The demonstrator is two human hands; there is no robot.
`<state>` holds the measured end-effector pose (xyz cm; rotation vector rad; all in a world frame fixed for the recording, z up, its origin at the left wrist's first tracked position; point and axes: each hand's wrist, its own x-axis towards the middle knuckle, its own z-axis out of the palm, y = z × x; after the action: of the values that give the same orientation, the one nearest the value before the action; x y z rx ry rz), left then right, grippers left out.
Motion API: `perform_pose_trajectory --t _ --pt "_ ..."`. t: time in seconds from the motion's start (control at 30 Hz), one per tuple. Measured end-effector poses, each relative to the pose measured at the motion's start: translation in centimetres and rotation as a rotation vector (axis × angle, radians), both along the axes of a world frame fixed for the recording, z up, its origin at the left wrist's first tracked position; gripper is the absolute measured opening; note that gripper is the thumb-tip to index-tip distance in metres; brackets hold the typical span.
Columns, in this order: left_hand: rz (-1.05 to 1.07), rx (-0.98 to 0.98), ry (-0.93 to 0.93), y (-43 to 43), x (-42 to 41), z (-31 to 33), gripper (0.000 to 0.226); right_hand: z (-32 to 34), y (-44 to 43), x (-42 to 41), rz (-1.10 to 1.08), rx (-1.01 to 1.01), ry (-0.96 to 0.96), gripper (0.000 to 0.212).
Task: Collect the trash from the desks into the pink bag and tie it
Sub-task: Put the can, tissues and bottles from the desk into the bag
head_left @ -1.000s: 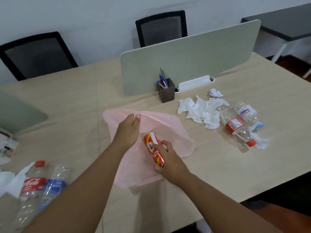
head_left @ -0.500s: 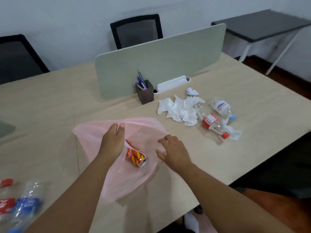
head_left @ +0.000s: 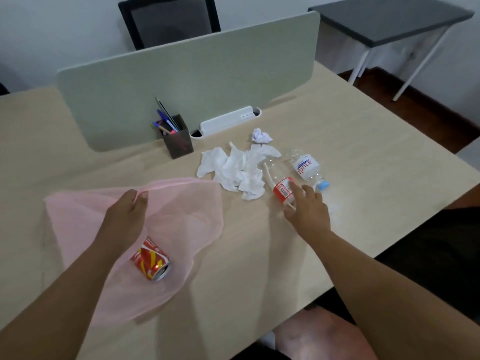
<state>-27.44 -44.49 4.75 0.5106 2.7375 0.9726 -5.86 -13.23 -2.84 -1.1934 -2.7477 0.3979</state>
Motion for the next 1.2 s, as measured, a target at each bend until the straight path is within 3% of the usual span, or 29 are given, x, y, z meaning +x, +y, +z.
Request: perform_pose_trajectory --t 0.13,0.3,0.4,0.53,0.63,0.87,0.97,1.03,1.13,1.2 --pt "0.000 -0.060 0.022 0.7 -0.3 -0.2 0.039 -1.0 0.3 -0.1 0.036 -0.081 0.098 0.072" --pt "0.022 -0.095 0.028 0.6 -0.3 1.2 0.041 0.3 -2.6 0.8 0.113 -0.034 0.228 0.076" --pt "0.064 -0.070 0.029 -0.1 0.0 2.0 0.041 0.1 -6.9 1.6 0.262 -0.026 0.294 0.080" --pt "0.131 0.001 0.001 -1.6 0.1 2.9 0.042 -0.2 -12.9 0.2 0.503 -0.020 0.287 0.080" --pt "0.130 0.074 -0.021 -3.3 -0.4 3.4 0.040 0.4 -17.1 -2.5 0.598 -0.016 0.176 0.079" --pt "-0.002 0.134 -0.026 -6.6 0.0 4.3 0.036 1.7 -23.0 -10.5 0.528 -0.143 0.091 0.071" --pt "-0.052 0.168 -0.032 -7.4 0.2 4.3 0.037 2.3 -24.0 -11.4 0.505 -0.347 0.174 0.068" --pt "-0.078 0.185 -0.033 -7.6 0.1 4.1 0.038 2.1 -24.0 -10.5 0.453 -0.297 0.243 0.062" --pt "-0.098 0.185 -0.044 -7.8 -0.1 3.7 0.038 0.9 -22.9 -7.7 0.280 -0.211 0.236 0.071" --pt "-0.101 0.175 -0.052 -7.9 -0.2 3.3 0.038 -0.3 -21.8 -6.2 0.258 -0.226 0.115 0.091"
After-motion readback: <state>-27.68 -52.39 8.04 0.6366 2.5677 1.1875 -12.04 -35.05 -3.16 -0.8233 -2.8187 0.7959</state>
